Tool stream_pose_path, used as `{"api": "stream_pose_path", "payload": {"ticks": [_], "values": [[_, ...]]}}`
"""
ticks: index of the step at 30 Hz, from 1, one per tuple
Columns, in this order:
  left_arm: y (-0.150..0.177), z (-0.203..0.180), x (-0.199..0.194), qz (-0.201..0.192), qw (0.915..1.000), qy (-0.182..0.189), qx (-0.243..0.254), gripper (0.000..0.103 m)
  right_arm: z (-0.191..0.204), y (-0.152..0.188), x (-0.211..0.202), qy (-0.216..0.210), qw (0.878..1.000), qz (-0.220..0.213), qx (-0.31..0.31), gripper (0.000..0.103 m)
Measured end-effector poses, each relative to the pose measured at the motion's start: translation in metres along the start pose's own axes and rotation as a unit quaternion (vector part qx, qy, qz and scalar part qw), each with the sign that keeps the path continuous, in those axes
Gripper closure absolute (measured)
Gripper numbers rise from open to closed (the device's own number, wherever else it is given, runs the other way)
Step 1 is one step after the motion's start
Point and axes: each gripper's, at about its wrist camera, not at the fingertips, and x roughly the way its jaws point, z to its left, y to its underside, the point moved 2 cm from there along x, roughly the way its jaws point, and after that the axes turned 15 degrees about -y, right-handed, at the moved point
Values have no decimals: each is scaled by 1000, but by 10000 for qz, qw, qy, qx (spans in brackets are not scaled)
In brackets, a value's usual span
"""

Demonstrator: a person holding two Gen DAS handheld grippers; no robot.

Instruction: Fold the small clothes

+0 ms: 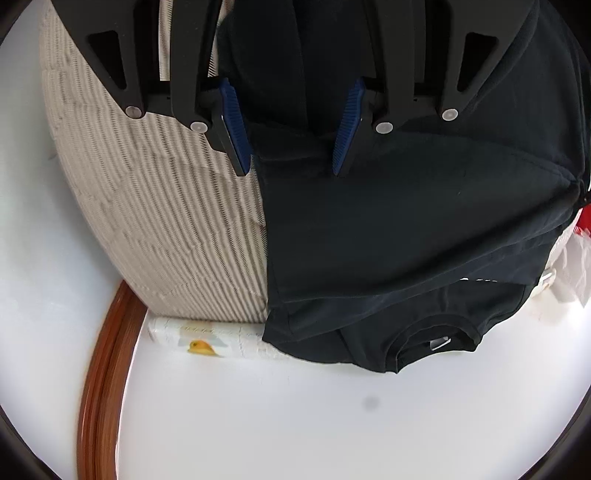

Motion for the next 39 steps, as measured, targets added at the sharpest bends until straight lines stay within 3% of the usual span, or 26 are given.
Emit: {"api": "stream_pose_path", "payload": {"ticks": [3,12,17,21,31,39], "values": [[2,-2,-9,-38,10000,-78,46,94,-5,4,-15,-87,9997,-96,191,58],[27,6,-65,-108,9996,213,141,93,1,31,-54,-62,9998,-53,185,58],[52,25,-91,-190,9997,-13,140,92,7,59,-78,-34,9999,82,122,56],[80,41,-103,-10,9999,143,1,68,6,90,-90,-46,9996,231,155,54],[165,67,-116,397,9990,141,158,67,-3,168,-107,-60,9984,329,459,53],[199,71,-121,377,9979,525,-54,67,-2,189,-122,-301,9981,121,525,53]]}}
